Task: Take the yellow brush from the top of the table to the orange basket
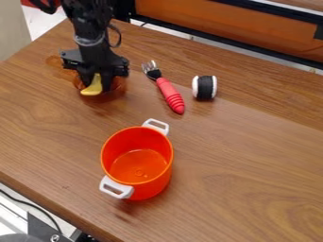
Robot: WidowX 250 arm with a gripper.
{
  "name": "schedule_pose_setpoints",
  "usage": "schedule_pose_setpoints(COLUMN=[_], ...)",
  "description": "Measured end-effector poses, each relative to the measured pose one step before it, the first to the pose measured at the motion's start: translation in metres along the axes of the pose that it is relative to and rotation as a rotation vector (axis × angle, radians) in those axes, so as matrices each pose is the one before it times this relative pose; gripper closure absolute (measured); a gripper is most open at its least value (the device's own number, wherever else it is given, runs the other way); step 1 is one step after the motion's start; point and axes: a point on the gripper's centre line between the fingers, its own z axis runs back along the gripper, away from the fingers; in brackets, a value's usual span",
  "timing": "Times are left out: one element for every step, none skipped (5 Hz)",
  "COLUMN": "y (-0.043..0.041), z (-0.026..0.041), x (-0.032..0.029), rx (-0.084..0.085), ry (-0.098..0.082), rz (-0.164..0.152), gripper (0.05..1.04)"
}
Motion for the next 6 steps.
schedule_pose_setpoints(y=[-0.00170,0.00162,0.00047,-0.00175,-0.00535,-0.01022], z=[-0.00003,0.01113,0.02109,0.02417,0.01791,0.01527], x=[-0.00134,0.00195,0.00846,0.00542,-0.01761,-0.03966], rx=[-0.0136,-0.0255,-0.0237,-0.0239,-0.0800,-0.0282], ry=[0.0084,0.0020,-0.0353,-0.0759,0.0717,0.1128], rz=[0.0001,0.0336,0.0481,0.0570,-0.0319,-0.1212], gripper=[0.757,0.757,0.758,0.758,0.758,0.757])
